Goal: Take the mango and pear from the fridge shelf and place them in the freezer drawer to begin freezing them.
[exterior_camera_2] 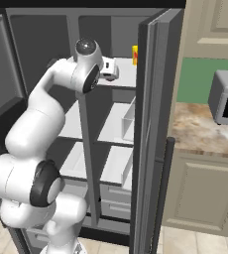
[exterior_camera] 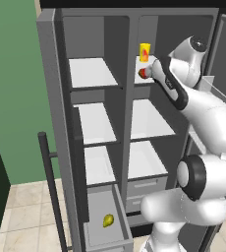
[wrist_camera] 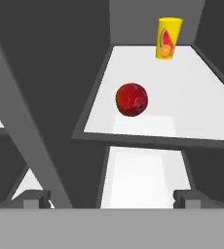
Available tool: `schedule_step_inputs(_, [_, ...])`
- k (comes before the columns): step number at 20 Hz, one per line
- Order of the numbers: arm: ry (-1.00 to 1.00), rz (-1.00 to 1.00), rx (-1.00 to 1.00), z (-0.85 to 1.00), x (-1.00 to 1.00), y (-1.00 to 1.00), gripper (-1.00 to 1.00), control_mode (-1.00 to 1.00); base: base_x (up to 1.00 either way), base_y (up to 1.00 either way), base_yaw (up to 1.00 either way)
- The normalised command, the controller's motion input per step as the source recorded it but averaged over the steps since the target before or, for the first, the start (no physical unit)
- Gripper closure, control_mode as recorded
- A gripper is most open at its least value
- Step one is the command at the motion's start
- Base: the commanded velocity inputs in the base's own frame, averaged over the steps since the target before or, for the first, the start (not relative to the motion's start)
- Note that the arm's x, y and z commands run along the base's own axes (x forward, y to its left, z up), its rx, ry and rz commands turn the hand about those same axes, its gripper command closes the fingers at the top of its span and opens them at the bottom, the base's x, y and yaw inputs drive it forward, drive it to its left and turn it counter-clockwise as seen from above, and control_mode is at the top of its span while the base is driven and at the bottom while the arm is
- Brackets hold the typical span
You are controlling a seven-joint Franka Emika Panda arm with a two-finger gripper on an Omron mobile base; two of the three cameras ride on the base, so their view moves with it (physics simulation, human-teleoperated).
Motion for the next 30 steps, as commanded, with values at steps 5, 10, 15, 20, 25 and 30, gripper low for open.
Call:
schedule_step_inputs(5, [0.00,0.12,0.00,-0.04,0.50,0.00,-1.00,-1.00,0.00,0.00,0.00])
schedule_step_inputs(10, [0.01,0.09,0.00,-0.15,0.43,-0.03,-1.00,-1.00,0.00,0.00,0.00])
schedule_step_inputs(15, [0.02,0.05,0.00,-0.19,0.46,-0.04,-1.00,-1.00,0.00,0.00,0.00])
schedule_step_inputs(20, [0.05,0.00,0.00,0.00,0.51,-0.07,-1.00,-1.00,0.00,0.00,0.00])
schedule_step_inputs(25, [0.05,0.00,0.00,-0.11,0.59,-0.02,-1.00,-1.00,0.00,0.00,0.00])
schedule_step_inputs(30, [0.03,0.00,0.00,-0.18,0.50,0.00,-1.00,-1.00,0.00,0.00,0.00])
